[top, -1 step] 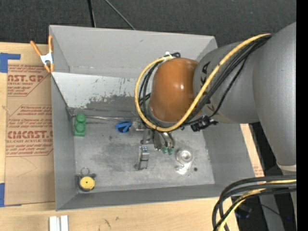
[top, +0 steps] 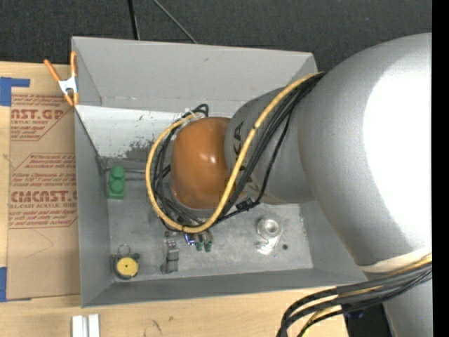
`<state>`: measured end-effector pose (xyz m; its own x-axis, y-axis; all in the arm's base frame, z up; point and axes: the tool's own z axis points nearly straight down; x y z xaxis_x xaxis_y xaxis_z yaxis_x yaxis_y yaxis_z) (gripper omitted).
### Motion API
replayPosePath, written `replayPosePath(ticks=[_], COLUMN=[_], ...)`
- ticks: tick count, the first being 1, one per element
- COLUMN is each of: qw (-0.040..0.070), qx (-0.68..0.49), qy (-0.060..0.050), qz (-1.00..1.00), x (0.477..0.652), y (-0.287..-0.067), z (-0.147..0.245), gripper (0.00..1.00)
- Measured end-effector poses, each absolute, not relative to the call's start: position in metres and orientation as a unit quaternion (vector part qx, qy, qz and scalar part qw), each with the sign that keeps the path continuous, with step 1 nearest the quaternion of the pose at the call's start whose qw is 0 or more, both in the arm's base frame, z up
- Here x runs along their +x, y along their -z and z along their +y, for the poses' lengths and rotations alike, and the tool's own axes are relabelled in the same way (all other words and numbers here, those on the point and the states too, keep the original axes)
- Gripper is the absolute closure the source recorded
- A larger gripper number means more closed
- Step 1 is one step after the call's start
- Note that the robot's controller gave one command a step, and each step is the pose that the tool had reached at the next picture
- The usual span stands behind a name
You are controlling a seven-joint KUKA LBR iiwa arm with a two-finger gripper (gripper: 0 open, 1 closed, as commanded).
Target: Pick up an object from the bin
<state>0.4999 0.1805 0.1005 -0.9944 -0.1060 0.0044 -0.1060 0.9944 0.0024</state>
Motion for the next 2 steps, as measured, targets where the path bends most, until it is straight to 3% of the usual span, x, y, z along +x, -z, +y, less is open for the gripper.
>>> replayPosePath(ticks=[1, 2], qw=[-0.003, -0.007], qx=[0.167, 0.268], qy=[0.001, 0.001], qz=[-0.986, -0.963], x=[0.489, 0.486], y=[-0.07, -0.072], z=[0.223, 0.247], gripper=[0.0, 0.0])
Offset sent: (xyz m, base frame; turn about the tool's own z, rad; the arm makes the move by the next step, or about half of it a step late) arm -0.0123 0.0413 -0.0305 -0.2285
